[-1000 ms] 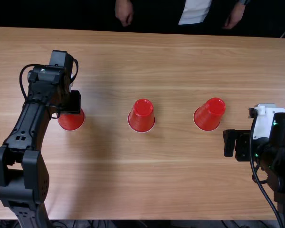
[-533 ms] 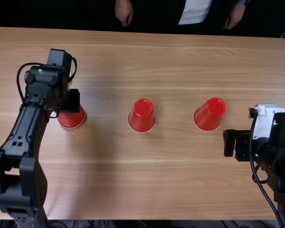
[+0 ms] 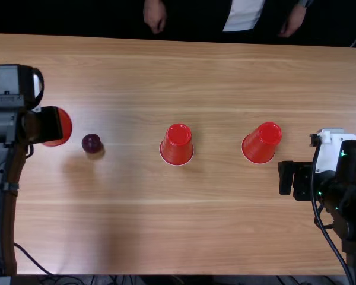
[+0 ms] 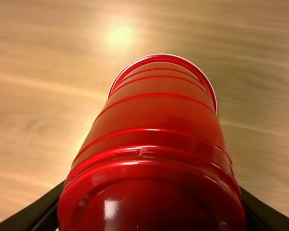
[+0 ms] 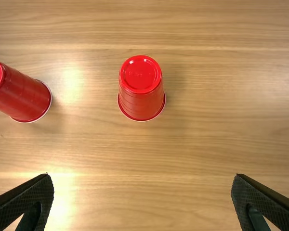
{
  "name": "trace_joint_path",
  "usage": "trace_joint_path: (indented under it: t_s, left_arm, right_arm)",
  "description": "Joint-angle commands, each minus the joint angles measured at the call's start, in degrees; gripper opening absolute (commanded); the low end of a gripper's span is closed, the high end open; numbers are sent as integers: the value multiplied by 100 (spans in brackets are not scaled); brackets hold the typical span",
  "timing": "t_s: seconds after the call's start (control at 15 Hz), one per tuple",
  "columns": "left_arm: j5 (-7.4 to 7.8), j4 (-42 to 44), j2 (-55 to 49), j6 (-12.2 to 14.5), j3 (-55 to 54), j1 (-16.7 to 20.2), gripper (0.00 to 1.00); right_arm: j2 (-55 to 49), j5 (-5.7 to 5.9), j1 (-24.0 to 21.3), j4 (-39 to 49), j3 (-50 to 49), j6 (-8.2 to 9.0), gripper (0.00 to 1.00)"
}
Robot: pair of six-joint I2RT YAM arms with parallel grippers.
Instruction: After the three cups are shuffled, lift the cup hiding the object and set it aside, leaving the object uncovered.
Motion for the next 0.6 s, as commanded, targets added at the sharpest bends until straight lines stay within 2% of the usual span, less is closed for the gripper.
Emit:
trace_joint_path:
  t_s: [0.0,0.27,0.53]
  left_arm:
    - [-33,3,-215,-67,-178,135,0]
    - [-44,35,-268,-46,-872,662,0]
    - [-33,87,-163,-25,-1303,803,0]
  right_arm:
    - [-9,-44,84,14,126,23,100]
    - [-9,-44,75,14,99,23,100]
    - [-44,-44,84,3,91,23,100]
